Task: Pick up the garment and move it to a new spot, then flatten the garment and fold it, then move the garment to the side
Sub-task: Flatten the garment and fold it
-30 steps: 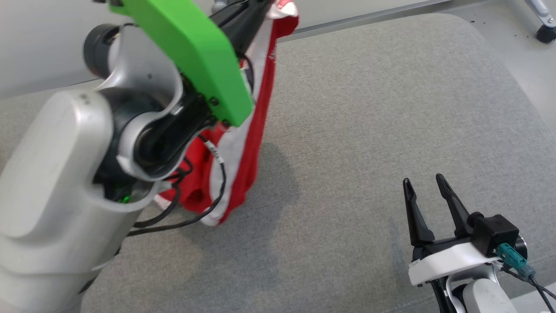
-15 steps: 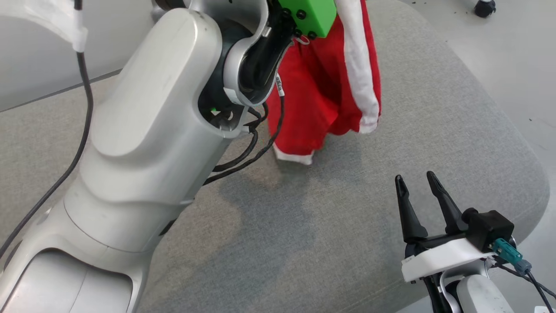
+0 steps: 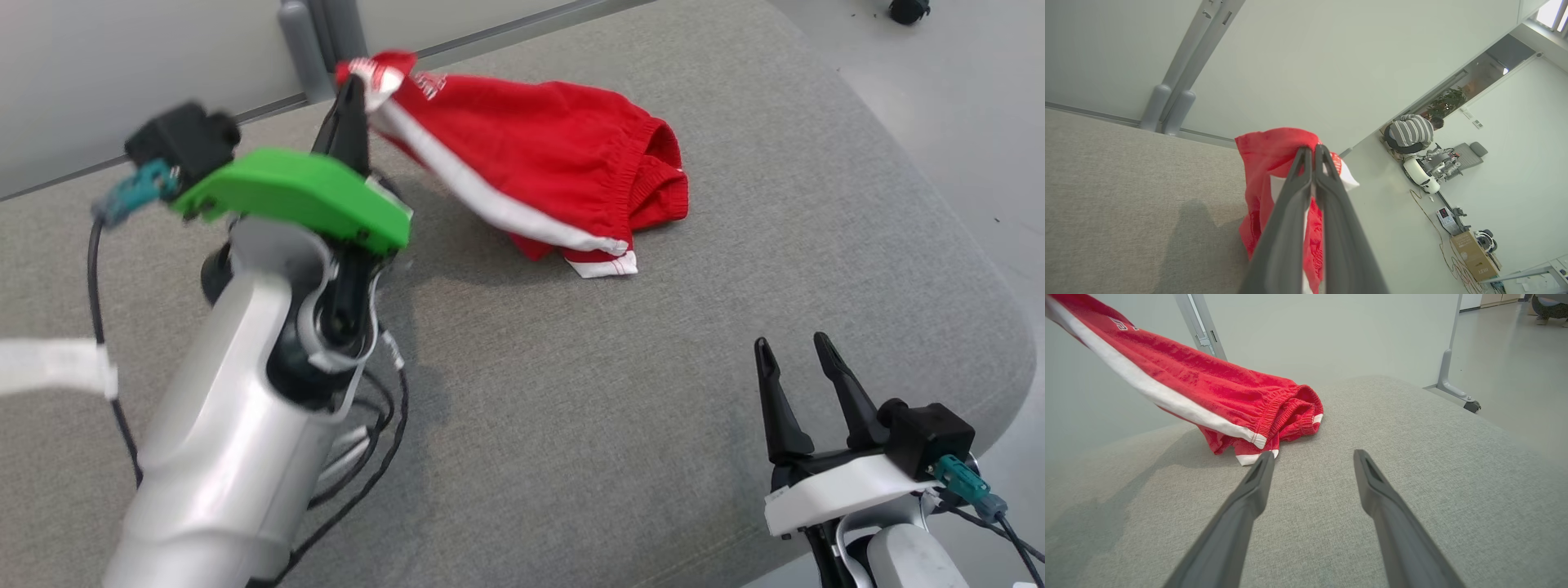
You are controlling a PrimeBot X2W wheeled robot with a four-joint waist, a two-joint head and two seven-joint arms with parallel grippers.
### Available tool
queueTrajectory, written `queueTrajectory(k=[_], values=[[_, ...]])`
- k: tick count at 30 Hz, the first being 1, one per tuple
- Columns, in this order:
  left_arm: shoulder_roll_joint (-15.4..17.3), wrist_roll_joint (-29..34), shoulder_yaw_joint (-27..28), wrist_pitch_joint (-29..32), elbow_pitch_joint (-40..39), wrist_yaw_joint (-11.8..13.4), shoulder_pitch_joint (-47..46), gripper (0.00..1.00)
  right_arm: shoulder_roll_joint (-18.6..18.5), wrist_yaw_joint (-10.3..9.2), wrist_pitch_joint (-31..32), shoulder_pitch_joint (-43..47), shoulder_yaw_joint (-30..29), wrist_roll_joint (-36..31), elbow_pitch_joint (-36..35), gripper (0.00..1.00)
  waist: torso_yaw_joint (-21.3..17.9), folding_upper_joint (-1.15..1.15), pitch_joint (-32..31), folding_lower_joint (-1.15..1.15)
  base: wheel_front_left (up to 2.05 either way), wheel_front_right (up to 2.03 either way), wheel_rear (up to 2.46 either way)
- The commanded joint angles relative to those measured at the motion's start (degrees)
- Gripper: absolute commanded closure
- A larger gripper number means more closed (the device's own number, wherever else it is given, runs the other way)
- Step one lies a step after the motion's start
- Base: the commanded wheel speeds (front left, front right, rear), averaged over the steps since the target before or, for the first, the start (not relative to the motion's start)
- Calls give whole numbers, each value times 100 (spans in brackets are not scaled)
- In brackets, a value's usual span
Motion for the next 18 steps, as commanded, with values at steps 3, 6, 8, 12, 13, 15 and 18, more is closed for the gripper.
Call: queueTrajectory(k=[3,6,8,12,13,15,18], values=[[177,-242,481,-505,-180,61,1023,100,-9,1,-18,49,-62,-145,7,0,287,51,27,0,0,0,0],[132,-463,760,-744,-219,13,1520,100,-9,1,-18,53,-108,-219,-3,0,447,51,39,0,0,0,0],[-9,-715,985,-911,-181,-94,1948,100,-9,1,-18,61,-142,-317,-12,0,616,51,45,0,0,0,0],[-247,-1053,1157,-1081,-127,-495,2506,89,-12,1,-18,70,-188,-537,-28,0,932,51,63,0,0,0,0],[-306,-1136,1136,-1099,-94,-568,2599,89,-11,1,-18,81,-206,-593,-37,0,1007,51,65,0,0,0,0],[-389,-1202,1116,-1169,-39,-692,2731,90,-9,1,-18,95,-220,-704,-46,0,1133,51,60,0,0,0,0],[-474,-1213,1104,-1282,25,-848,2922,100,-10,1,-18,118,-237,-855,-59,0,1271,51,14,0,0,0,0]])
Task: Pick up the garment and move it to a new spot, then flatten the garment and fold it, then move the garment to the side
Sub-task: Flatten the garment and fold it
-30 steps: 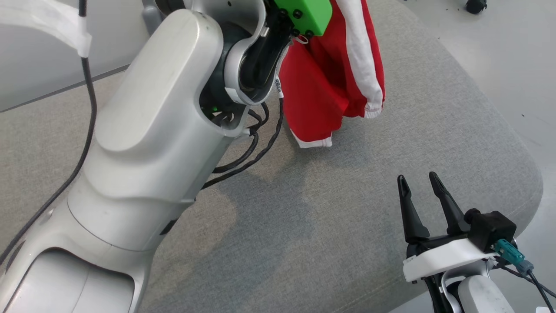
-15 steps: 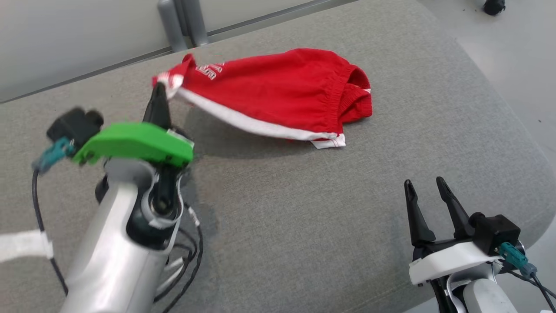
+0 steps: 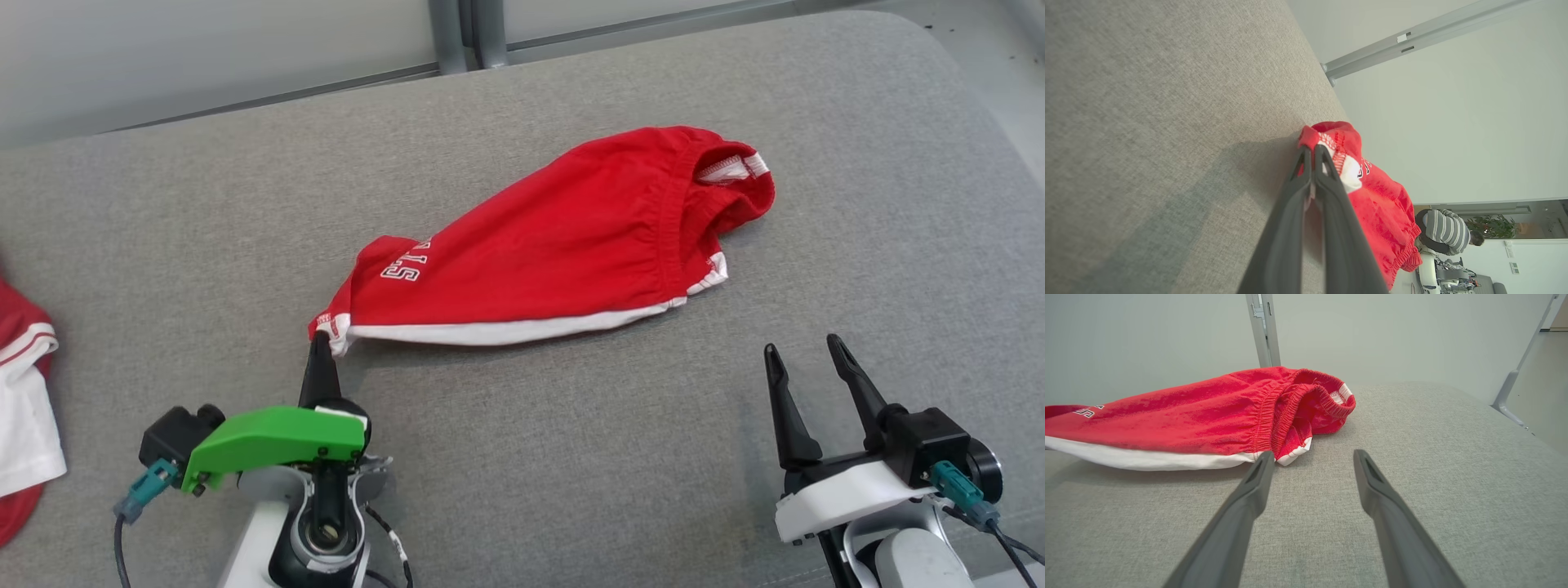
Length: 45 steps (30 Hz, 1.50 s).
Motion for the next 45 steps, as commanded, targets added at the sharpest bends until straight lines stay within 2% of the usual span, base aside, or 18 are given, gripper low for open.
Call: queueTrajectory(k=[1,3,6,9,14,17,24,28,29,32,39,45], values=[[-28,-14,30,-77,19,-88,186,99,-18,1,-18,58,-20,-94,-35,0,246,51,-39,0,0,0,0],[-51,27,38,-120,47,-159,283,88,-18,1,-18,69,-57,-161,-68,0,321,51,-44,0,0,0,0],[-70,113,-23,-141,118,-254,405,50,-17,1,-18,127,-46,-243,-80,0,416,51,-66,0,0,0,0],[-85,19,-35,-161,200,-334,515,0,-18,1,-18,165,-42,-294,-78,0,466,51,-106,0,0,0,0],[-103,-88,30,-172,318,-379,688,0,-17,1,-18,221,-53,-370,-99,0,513,51,-198,0,0,0,0],[-45,233,172,-181,321,-359,739,0,-18,1,-18,297,-67,-399,-116,0,537,51,-248,0,0,0,0],[371,1901,331,-181,-79,-552,1014,0,-18,1,-18,416,-134,-485,-211,0,583,51,-392,0,0,0,0],[488,2842,488,-181,-381,-582,1267,0,-17,1,-18,457,-212,-570,-311,0,612,51,-502,0,0,0,0],[488,2842,488,-181,-381,-582,1267,0,-17,1,-18,457,-212,-570,-311,0,612,51,-502,0,0,0,0],[588,3451,626,-182,-512,-582,1415,0,-17,1,-18,497,-244,-641,-388,0,640,51,-596,0,0,0,0],[823,4632,858,-182,-481,-780,1712,0,-19,1,-18,615,-217,-967,-492,0,757,51,-877,0,0,0,0],[916,5133,1026,-182,-405,-1014,1917,0,-42,1,-18,698,-312,-1043,-531,0,880,51,-1004,0,0,0,0]])
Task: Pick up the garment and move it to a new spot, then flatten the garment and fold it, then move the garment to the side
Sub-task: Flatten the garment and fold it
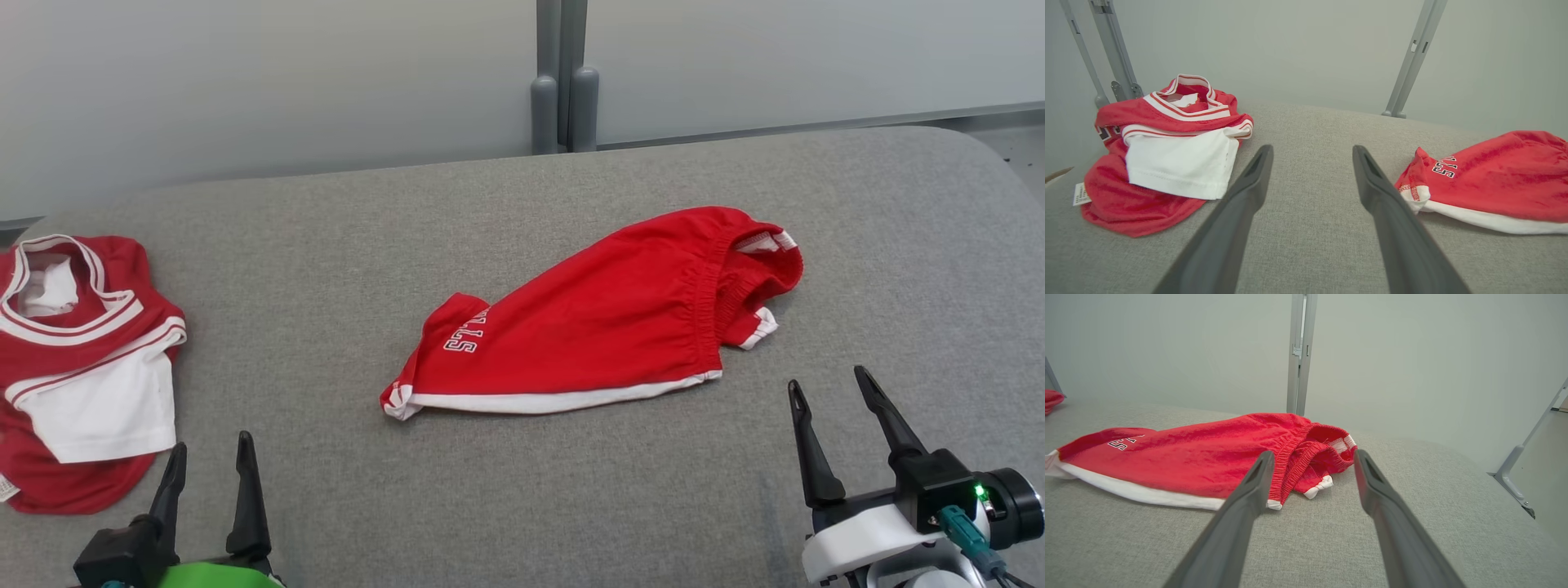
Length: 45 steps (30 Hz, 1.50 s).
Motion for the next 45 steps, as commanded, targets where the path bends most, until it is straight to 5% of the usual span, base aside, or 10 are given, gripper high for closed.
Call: queueTrajectory(k=[1,7,22,37,45], values=[[56,115,42,-18,-7,-64,99,0,-31,1,-18,77,-22,-33,-20,0,63,51,-60,0,0,0,0],[179,658,103,-18,39,-355,310,0,-50,1,-18,106,-61,-50,6,0,82,51,-58,0,0,0,0],[-212,1177,598,-19,-8,-958,437,0,-25,1,-18,206,-197,-195,156,0,30,51,31,0,0,0,0],[-465,1399,841,-19,-11,-1129,511,0,-16,1,-18,128,-102,-202,253,0,-55,51,-136,0,0,0,0],[-325,1506,316,29,156,-1154,64,0,-376,1,-18,-431,490,-151,828,0,-73,51,105,0,0,0,0]])
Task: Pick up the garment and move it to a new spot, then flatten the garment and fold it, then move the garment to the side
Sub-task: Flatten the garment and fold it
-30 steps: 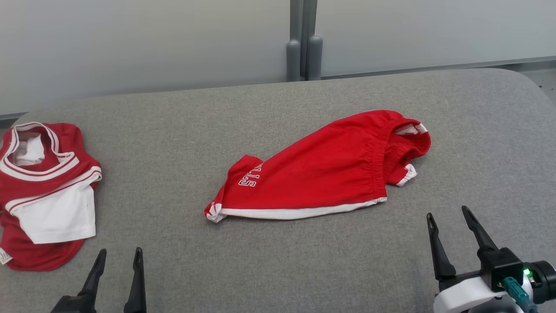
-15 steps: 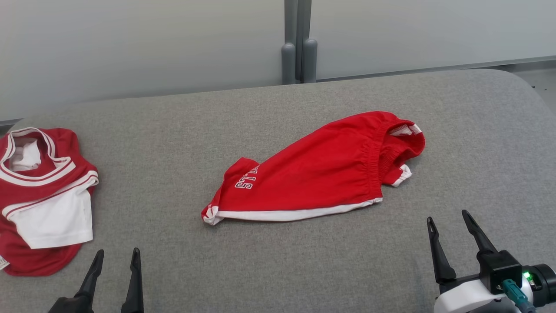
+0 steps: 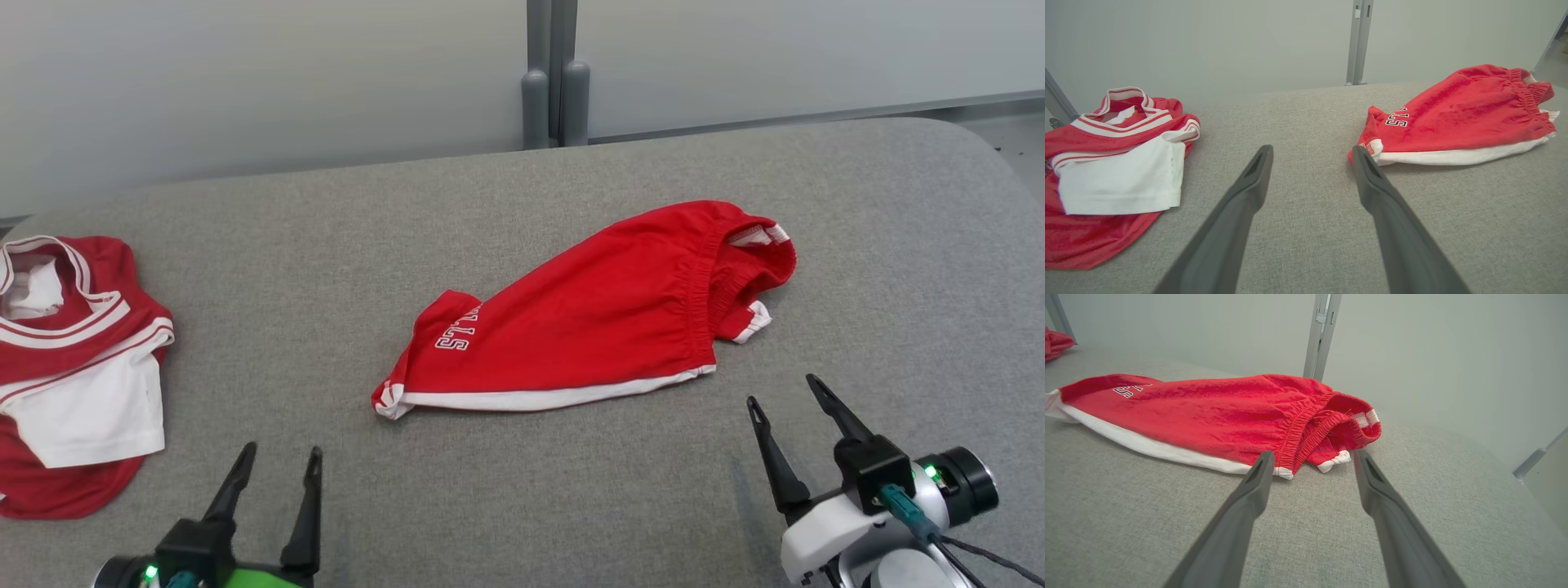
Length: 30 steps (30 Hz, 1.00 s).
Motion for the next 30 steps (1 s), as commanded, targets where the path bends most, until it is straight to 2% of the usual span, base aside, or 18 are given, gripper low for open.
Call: queueTrajectory(k=[1,5,8,15,23,30], values=[[89,48,-190,115,41,-21,-271,0,-138,1,-18,-263,173,8,274,0,6,51,156,0,0,0,0],[332,-52,-846,552,126,-22,-768,0,-386,1,154,-871,632,62,1023,0,64,51,349,0,0,0,0],[561,-152,-1250,921,305,-15,-1122,0,-603,1,472,-1287,1214,222,1525,0,93,51,432,0,0,0,0],[927,-504,-2009,1446,624,-15,-1877,0,-1001,0,1072,-2372,2355,806,2243,0,112,51,672,0,0,0,0],[1048,-694,-2543,1508,940,-16,-2503,0,-1358,1,1280,-2991,3064,1204,2432,0,218,51,964,0,0,0,0],[1021,-944,-2842,1520,1282,-16,-2901,0,-1468,1,1340,-3333,3617,1705,2573,0,267,51,1206,0,0,0,0]])
